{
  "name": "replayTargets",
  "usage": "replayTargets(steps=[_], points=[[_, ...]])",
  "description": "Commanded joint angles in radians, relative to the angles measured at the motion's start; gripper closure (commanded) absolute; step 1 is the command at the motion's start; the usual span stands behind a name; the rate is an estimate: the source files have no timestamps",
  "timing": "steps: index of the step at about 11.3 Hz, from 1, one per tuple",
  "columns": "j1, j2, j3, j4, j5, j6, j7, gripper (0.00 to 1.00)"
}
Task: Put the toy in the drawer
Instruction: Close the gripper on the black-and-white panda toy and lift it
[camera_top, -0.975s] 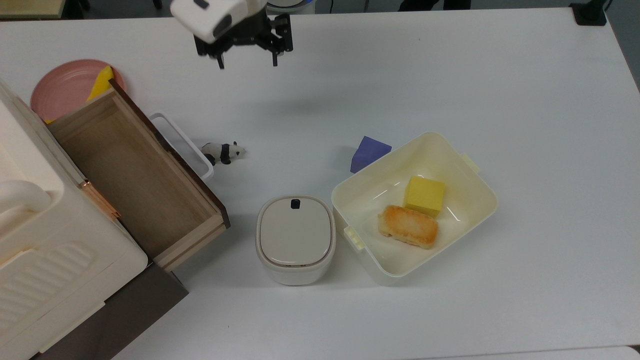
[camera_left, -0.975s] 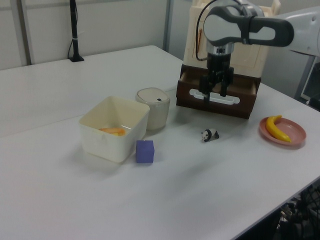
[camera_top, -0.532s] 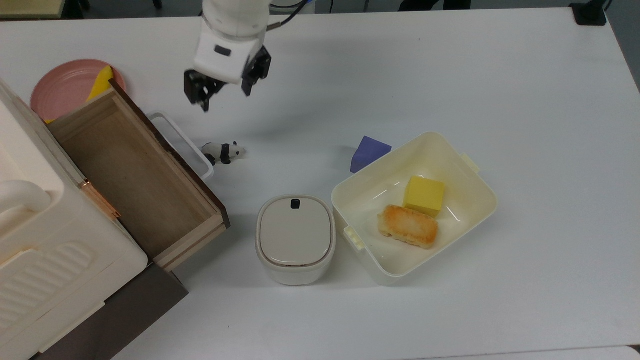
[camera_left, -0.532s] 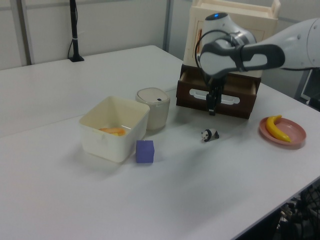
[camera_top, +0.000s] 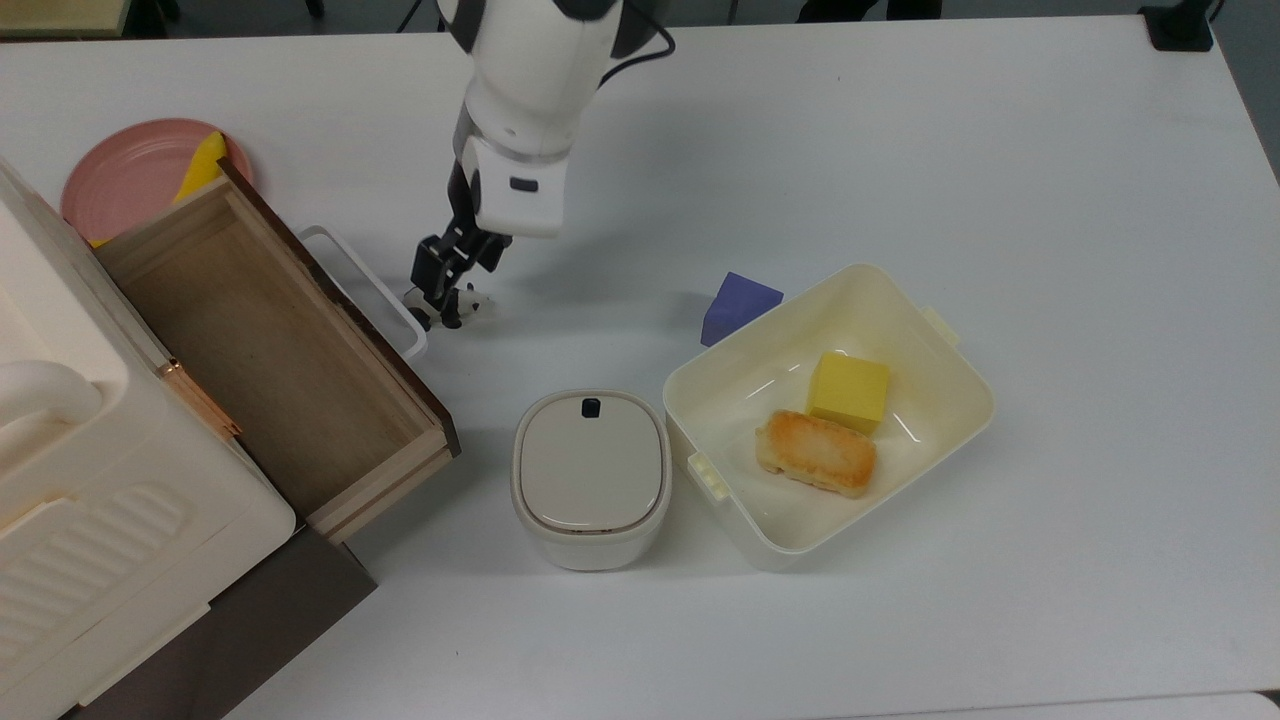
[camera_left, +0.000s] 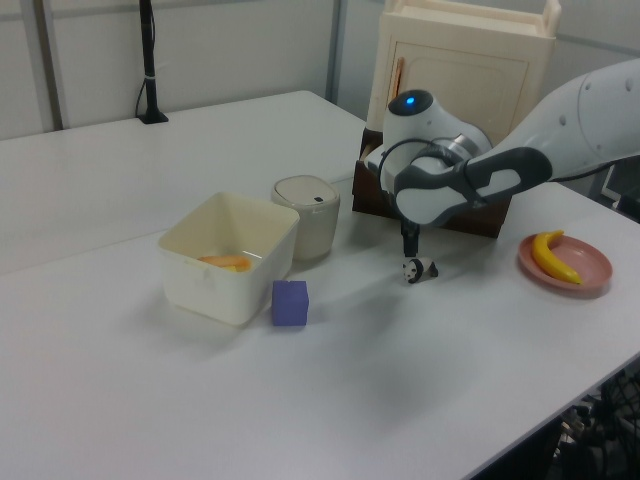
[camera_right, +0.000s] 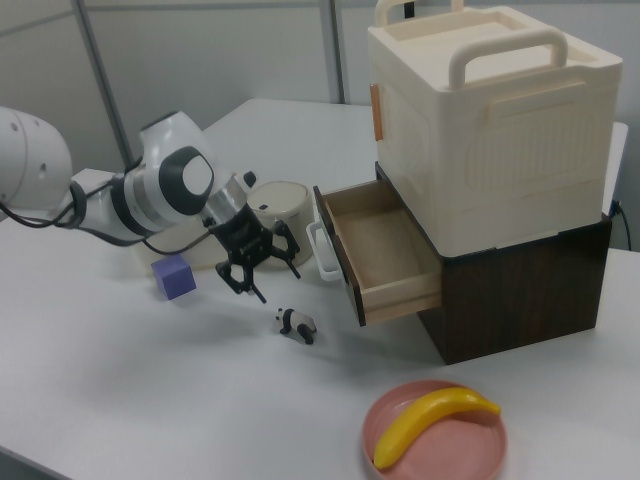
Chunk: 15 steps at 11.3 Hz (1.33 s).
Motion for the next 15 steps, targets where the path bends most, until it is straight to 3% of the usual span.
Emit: replayTargets(steps=[1, 3, 9, 11, 13, 15], points=[[0.007, 0.029, -0.002, -0.028, -0.094, 0.036, -0.019, 0.25], [0.005, 0.046, -0.002, -0.029, -0.147, 0.036, -0.028, 0.27], [0.027, 0.104, -0.002, -0.036, -0.205, 0.036, -0.096, 0.33], [0.025, 0.107, -0.003, -0.034, -0.220, 0.034, -0.126, 0.48], [0.024, 0.101, -0.003, -0.032, -0.220, 0.030, -0.174, 0.74], [0.027, 0.089, -0.002, -0.032, -0.220, 0.022, -0.176, 0.78]])
